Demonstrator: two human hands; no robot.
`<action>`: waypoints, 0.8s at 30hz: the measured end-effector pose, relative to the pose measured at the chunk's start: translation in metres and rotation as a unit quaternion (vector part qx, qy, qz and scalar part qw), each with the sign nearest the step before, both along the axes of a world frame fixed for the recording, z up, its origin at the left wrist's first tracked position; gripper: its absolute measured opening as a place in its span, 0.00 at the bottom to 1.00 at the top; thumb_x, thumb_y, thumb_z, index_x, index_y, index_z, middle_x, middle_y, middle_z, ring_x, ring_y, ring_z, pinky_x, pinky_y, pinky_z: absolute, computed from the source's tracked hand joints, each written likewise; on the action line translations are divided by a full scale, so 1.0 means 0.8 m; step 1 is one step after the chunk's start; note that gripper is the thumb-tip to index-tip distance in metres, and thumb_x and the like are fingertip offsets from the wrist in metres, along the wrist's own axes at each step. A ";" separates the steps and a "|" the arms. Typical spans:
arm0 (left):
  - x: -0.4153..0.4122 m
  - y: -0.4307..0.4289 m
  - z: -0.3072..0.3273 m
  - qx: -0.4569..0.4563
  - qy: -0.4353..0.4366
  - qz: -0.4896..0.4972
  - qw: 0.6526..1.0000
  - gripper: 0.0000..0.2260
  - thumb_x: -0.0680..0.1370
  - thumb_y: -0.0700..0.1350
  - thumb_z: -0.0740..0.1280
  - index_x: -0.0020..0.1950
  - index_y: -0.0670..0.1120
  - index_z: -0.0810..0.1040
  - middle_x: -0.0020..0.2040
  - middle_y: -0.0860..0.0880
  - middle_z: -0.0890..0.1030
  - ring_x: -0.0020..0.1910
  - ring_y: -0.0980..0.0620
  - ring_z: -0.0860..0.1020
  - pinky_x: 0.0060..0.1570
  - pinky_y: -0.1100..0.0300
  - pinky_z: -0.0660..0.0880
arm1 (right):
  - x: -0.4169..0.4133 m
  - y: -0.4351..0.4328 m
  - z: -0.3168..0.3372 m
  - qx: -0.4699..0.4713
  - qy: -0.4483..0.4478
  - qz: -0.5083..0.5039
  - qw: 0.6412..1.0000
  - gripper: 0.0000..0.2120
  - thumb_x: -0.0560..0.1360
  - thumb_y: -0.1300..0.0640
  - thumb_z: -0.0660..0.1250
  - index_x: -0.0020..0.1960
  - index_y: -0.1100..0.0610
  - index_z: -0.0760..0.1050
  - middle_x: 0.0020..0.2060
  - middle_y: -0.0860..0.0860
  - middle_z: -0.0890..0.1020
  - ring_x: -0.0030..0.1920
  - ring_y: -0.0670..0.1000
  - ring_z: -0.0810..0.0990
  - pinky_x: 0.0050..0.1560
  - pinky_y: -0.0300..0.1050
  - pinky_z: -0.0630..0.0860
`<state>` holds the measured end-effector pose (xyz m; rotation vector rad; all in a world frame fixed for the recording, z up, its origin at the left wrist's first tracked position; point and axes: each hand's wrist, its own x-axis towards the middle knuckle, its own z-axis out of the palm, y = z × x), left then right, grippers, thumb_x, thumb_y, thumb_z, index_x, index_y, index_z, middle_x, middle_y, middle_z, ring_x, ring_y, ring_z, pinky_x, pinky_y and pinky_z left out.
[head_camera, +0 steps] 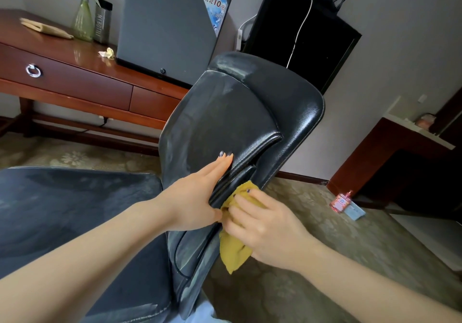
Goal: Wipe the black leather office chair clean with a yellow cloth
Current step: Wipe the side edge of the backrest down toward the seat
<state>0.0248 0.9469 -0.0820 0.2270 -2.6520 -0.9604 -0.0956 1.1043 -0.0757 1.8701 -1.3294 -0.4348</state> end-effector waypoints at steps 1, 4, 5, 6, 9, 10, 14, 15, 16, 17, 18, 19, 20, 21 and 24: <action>0.000 0.000 0.000 -0.001 -0.001 0.002 1.000 0.45 0.72 0.43 0.68 0.76 0.58 0.37 0.77 0.61 0.41 0.75 0.57 0.56 0.70 0.58 0.63 | -0.001 -0.001 0.010 -0.008 0.006 -0.004 1.000 0.07 0.76 0.61 0.60 0.50 0.56 0.76 0.44 0.54 0.80 0.53 0.57 0.77 0.66 0.52 0.66; 0.000 0.001 0.000 -0.002 -0.004 0.007 1.000 0.45 0.72 0.43 0.67 0.76 0.59 0.37 0.76 0.62 0.41 0.75 0.57 0.57 0.69 0.57 0.64 | -0.004 -0.003 0.046 -0.035 0.023 -0.027 0.999 0.07 0.72 0.58 0.64 0.50 0.57 0.75 0.44 0.53 0.80 0.52 0.57 0.77 0.64 0.53 0.66; 0.000 0.001 0.000 0.000 -0.004 0.008 1.000 0.45 0.72 0.43 0.67 0.76 0.59 0.37 0.76 0.62 0.40 0.75 0.57 0.57 0.69 0.57 0.64 | -0.004 -0.004 0.058 -0.044 0.025 -0.035 0.998 0.08 0.72 0.58 0.64 0.50 0.57 0.76 0.45 0.53 0.80 0.52 0.58 0.77 0.64 0.53 0.66; 0.000 0.001 0.000 0.002 -0.004 0.009 1.000 0.45 0.72 0.42 0.67 0.76 0.59 0.37 0.76 0.62 0.40 0.75 0.58 0.57 0.69 0.58 0.64 | -0.003 -0.003 0.069 -0.052 0.026 -0.042 0.997 0.08 0.72 0.57 0.64 0.50 0.57 0.76 0.45 0.53 0.80 0.52 0.57 0.77 0.64 0.53 0.66; 0.000 0.003 0.001 0.010 -0.014 0.018 1.000 0.45 0.72 0.43 0.67 0.75 0.60 0.37 0.76 0.63 0.39 0.74 0.58 0.58 0.67 0.61 0.64 | -0.003 -0.005 0.101 -0.083 0.033 -0.061 0.994 0.09 0.70 0.56 0.66 0.49 0.55 0.77 0.44 0.52 0.81 0.49 0.57 0.77 0.62 0.52 0.67; 0.001 0.004 0.001 0.012 -0.016 0.019 1.000 0.45 0.72 0.43 0.67 0.75 0.60 0.37 0.76 0.63 0.39 0.74 0.58 0.59 0.67 0.61 0.65 | -0.003 -0.005 0.109 -0.095 0.037 -0.065 0.993 0.09 0.69 0.56 0.66 0.49 0.55 0.78 0.43 0.51 0.81 0.48 0.57 0.77 0.61 0.52 0.67; 0.002 0.006 0.004 0.013 -0.022 0.024 0.999 0.45 0.73 0.43 0.67 0.75 0.60 0.36 0.76 0.62 0.39 0.73 0.56 0.62 0.67 0.59 0.66 | -0.003 -0.002 0.124 -0.097 0.038 -0.070 0.992 0.10 0.69 0.56 0.67 0.49 0.55 0.79 0.44 0.51 0.82 0.48 0.57 0.78 0.59 0.51 0.68; 0.002 0.006 0.003 0.014 -0.021 0.024 0.999 0.45 0.73 0.43 0.67 0.75 0.60 0.36 0.76 0.62 0.39 0.73 0.55 0.62 0.67 0.58 0.66 | -0.002 -0.001 0.123 -0.092 0.033 -0.074 0.992 0.11 0.68 0.56 0.68 0.50 0.55 0.79 0.45 0.51 0.83 0.49 0.57 0.78 0.58 0.51 0.68; 0.002 0.006 0.003 0.013 -0.020 0.024 0.999 0.45 0.73 0.43 0.67 0.75 0.60 0.36 0.76 0.62 0.39 0.73 0.55 0.61 0.67 0.58 0.66 | -0.001 0.000 0.121 -0.089 0.027 -0.079 0.993 0.12 0.68 0.55 0.69 0.51 0.55 0.79 0.47 0.52 0.82 0.51 0.57 0.78 0.58 0.51 0.69; 0.002 0.006 0.002 0.013 -0.019 0.023 0.999 0.45 0.73 0.43 0.67 0.75 0.60 0.36 0.76 0.62 0.39 0.74 0.55 0.60 0.67 0.58 0.66 | 0.000 0.000 0.119 -0.087 0.019 -0.085 0.992 0.13 0.68 0.54 0.69 0.51 0.55 0.79 0.48 0.52 0.82 0.52 0.57 0.78 0.58 0.51 0.69; 0.001 0.006 0.002 0.012 -0.017 0.022 1.000 0.45 0.73 0.43 0.67 0.75 0.60 0.36 0.76 0.62 0.39 0.74 0.55 0.60 0.68 0.58 0.65 | 0.000 0.000 0.116 -0.089 0.010 -0.088 0.992 0.13 0.68 0.54 0.69 0.52 0.56 0.79 0.49 0.52 0.82 0.53 0.57 0.77 0.59 0.51 0.68; 0.001 0.005 0.001 0.012 -0.016 0.022 1.000 0.45 0.73 0.44 0.67 0.75 0.60 0.36 0.76 0.62 0.39 0.74 0.55 0.59 0.68 0.58 0.65 | 0.001 0.000 0.113 -0.093 0.001 -0.090 0.992 0.13 0.68 0.54 0.69 0.52 0.56 0.79 0.50 0.53 0.82 0.54 0.58 0.77 0.60 0.51 0.68; 0.001 0.005 0.000 0.012 -0.015 0.021 1.000 0.46 0.73 0.44 0.67 0.75 0.60 0.36 0.76 0.62 0.39 0.74 0.55 0.59 0.68 0.57 0.65 | 0.002 0.000 0.110 -0.100 -0.005 -0.089 0.991 0.14 0.68 0.55 0.68 0.52 0.57 0.79 0.50 0.53 0.82 0.55 0.58 0.77 0.61 0.52 0.67; 0.001 0.004 0.000 0.012 -0.014 0.021 1.000 0.45 0.72 0.43 0.67 0.75 0.60 0.36 0.76 0.62 0.39 0.75 0.55 0.58 0.68 0.57 0.65 | 0.002 0.000 0.107 -0.106 -0.010 -0.086 0.991 0.14 0.68 0.55 0.67 0.52 0.57 0.79 0.51 0.53 0.82 0.55 0.58 0.77 0.62 0.52 0.67; 0.000 0.004 -0.002 0.013 -0.012 0.018 1.000 0.45 0.73 0.43 0.67 0.75 0.60 0.36 0.76 0.62 0.38 0.75 0.56 0.57 0.68 0.57 0.65 | 0.002 0.002 0.097 -0.116 -0.012 -0.081 0.990 0.15 0.71 0.53 0.64 0.53 0.58 0.80 0.52 0.54 0.82 0.57 0.58 0.76 0.64 0.53 0.66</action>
